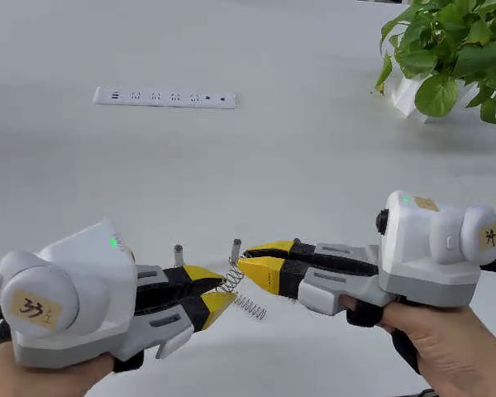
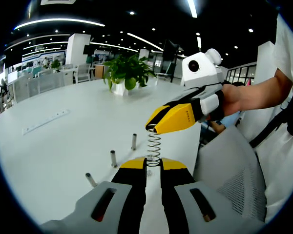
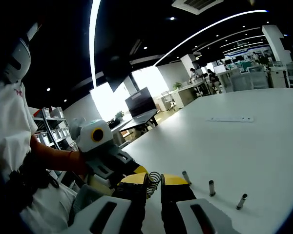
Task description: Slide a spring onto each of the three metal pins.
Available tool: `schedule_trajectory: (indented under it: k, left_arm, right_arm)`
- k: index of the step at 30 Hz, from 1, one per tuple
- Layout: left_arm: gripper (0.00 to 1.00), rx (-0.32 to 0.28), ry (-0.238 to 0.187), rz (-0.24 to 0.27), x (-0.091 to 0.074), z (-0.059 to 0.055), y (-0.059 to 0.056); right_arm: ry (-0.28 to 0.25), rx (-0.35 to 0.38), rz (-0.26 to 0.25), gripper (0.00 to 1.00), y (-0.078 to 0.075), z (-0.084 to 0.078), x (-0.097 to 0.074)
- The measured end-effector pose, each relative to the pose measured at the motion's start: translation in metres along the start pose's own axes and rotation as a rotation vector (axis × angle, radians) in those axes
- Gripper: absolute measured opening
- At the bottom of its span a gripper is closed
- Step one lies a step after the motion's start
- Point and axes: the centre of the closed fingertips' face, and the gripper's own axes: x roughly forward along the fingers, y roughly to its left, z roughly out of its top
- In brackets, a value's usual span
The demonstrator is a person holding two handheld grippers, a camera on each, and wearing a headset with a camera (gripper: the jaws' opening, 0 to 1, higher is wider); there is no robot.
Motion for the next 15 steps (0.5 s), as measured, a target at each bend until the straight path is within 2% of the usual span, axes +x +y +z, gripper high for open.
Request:
schedule_trajectory:
  k: [15]
  left_arm:
    - [0.07,0.014,0.005,-0.015,0.0016,0.0006,-0.0038]
  right_arm:
    - [0.102,-0.167,0.009,0.06,0.0085,0.0019,0.0048]
